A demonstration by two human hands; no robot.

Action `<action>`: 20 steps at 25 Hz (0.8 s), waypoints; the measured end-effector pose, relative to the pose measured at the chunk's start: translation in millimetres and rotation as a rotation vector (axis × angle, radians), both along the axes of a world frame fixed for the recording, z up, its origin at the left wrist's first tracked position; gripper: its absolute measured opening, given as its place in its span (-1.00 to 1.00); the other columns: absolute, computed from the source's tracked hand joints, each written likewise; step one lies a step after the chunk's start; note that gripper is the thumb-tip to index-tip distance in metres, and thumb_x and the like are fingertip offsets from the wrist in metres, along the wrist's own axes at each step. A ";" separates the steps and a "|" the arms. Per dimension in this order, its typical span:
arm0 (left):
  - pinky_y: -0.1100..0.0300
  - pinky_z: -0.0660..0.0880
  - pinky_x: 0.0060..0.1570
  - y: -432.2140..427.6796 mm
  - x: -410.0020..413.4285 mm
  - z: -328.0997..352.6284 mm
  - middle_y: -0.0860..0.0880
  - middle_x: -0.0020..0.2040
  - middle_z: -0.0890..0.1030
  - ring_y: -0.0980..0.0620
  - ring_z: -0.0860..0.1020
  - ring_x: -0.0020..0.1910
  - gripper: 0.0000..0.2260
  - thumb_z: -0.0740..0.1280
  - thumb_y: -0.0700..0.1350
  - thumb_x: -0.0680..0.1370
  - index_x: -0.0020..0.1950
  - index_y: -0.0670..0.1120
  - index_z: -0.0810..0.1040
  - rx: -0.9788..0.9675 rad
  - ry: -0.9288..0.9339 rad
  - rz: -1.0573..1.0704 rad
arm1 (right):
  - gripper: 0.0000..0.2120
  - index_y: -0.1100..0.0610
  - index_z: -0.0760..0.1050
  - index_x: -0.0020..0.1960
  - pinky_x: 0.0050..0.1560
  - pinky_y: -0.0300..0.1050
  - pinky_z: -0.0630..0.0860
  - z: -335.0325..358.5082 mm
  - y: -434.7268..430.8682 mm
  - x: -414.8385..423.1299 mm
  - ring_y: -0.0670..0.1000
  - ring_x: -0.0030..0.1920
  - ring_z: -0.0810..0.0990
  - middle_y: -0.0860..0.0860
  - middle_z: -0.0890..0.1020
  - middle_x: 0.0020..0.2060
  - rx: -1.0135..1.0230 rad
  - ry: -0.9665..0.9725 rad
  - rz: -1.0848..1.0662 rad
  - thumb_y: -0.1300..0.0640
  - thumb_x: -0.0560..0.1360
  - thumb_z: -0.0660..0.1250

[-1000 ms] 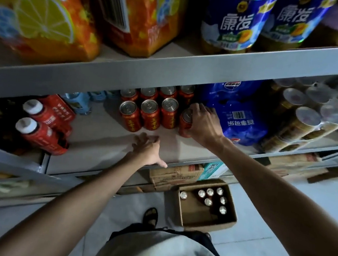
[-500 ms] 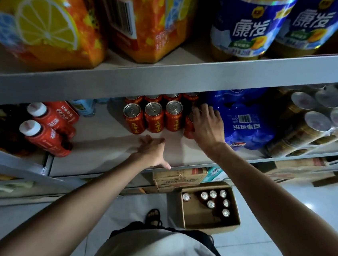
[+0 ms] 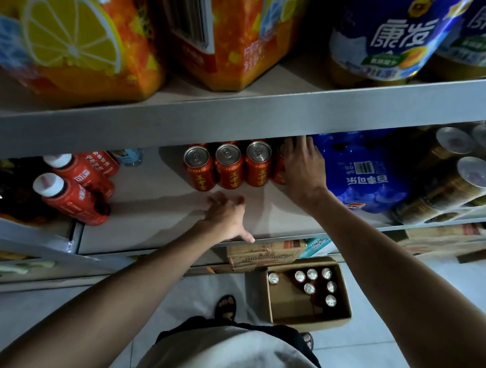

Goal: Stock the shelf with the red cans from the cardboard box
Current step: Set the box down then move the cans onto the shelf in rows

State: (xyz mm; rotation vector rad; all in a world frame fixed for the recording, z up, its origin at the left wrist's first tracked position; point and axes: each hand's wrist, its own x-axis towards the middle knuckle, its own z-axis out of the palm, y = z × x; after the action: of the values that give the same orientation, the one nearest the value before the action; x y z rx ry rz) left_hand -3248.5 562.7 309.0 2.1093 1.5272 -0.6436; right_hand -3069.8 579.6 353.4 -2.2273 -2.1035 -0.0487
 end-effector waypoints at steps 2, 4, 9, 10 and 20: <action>-0.29 0.26 0.40 1.2 -0.2 -0.4 -0.40 0.45 0.27 -0.41 0.18 0.46 0.01 0.52 0.28 0.27 0.53 -0.10 0.14 0.012 0.005 -0.010 | -0.22 0.19 0.22 0.45 0.25 -0.03 0.47 -2.7 1.0 -2.3 0.13 0.30 0.38 0.17 0.34 0.34 -0.008 0.010 -0.009 -0.06 0.39 0.50; -0.28 0.25 0.40 2.8 0.8 -0.6 -0.38 0.41 0.36 -0.40 0.22 0.44 -0.03 0.51 0.29 0.27 0.50 -0.14 0.19 0.032 0.006 -0.027 | -0.26 0.19 0.23 0.44 0.24 -0.02 0.47 -3.9 2.6 -3.6 0.14 0.28 0.40 0.18 0.34 0.34 0.001 0.016 -0.023 -0.01 0.40 0.49; -0.22 0.26 0.40 0.6 -7.8 -3.1 -0.28 0.47 0.31 -0.35 0.19 0.46 -0.07 0.48 0.30 0.29 0.50 -0.09 0.22 0.054 -0.037 -0.045 | -0.37 0.21 0.29 0.43 0.26 0.04 0.40 -3.1 -22.1 -5.9 0.18 0.21 0.40 0.21 0.40 0.28 0.112 0.069 -0.038 0.07 0.45 0.44; -0.18 0.26 0.40 0.2 -10.6 -2.5 -0.23 0.47 0.34 -0.31 0.22 0.46 -0.13 0.48 0.28 0.31 0.47 -0.09 0.26 0.060 -0.067 -0.062 | -0.38 0.21 0.32 0.41 0.24 0.05 0.42 -4.7 -35.5 -4.5 0.18 0.20 0.40 0.21 0.41 0.27 0.168 0.132 -0.043 0.07 0.45 0.45; 0.15 0.57 -0.03 -95.0 77.9 35.0 -0.03 0.04 0.67 0.00 0.63 -0.03 -0.79 0.38 -0.12 0.50 0.13 -0.05 0.58 0.174 -0.681 -0.273 | -0.67 0.14 0.49 0.18 -0.06 -0.09 0.49 -63.1 -250.9 65.8 0.10 0.02 0.51 0.09 0.53 0.04 0.100 0.514 -0.403 0.23 0.43 0.39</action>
State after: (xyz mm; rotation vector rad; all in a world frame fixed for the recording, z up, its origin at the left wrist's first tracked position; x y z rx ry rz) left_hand -3170.6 467.7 344.0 2.3440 0.9495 0.1442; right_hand -3003.9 328.6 290.3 -2.2555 -1.3517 0.3470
